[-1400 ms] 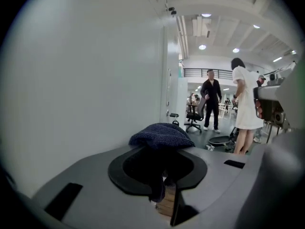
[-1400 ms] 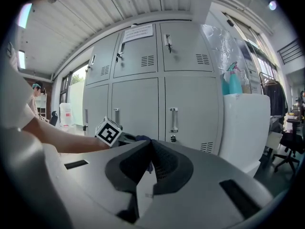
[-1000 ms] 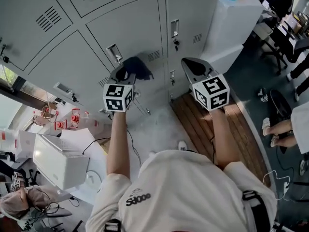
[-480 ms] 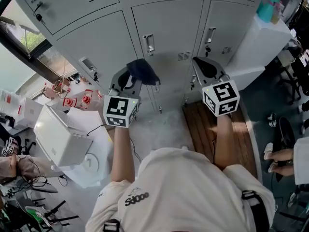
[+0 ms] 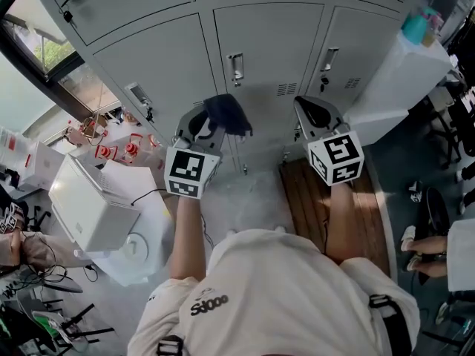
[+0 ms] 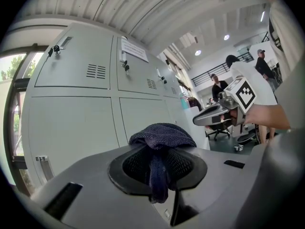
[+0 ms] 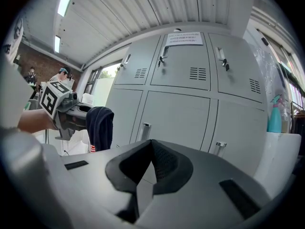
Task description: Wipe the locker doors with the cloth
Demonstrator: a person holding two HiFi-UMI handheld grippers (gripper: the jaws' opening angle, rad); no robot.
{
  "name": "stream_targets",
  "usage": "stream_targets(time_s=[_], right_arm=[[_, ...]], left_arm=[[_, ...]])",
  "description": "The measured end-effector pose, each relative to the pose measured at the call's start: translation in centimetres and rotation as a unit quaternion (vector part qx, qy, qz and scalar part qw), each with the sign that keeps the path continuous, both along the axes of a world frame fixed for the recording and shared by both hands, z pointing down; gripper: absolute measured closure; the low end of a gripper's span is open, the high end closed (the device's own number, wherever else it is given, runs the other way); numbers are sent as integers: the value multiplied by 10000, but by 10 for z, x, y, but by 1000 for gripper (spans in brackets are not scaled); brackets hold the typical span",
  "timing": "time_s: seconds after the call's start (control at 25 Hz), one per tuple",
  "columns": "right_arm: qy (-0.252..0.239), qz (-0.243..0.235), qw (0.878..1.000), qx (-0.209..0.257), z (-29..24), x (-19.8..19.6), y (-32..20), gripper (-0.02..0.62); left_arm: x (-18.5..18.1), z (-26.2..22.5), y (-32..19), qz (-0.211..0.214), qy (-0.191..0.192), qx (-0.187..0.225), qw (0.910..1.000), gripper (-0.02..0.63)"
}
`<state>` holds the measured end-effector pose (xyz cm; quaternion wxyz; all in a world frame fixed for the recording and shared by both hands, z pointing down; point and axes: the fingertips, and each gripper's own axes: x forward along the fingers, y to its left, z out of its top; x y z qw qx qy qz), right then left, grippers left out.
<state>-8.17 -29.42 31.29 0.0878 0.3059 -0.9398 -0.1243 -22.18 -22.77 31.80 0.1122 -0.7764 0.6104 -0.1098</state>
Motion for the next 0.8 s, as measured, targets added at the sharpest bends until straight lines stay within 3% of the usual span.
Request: stream_targets(time_s=[0.8], right_arm=[[111, 55, 9999, 31, 7, 2, -10, 588]], left_arm=[[6, 4, -12, 70, -2, -116, 9999, 517]])
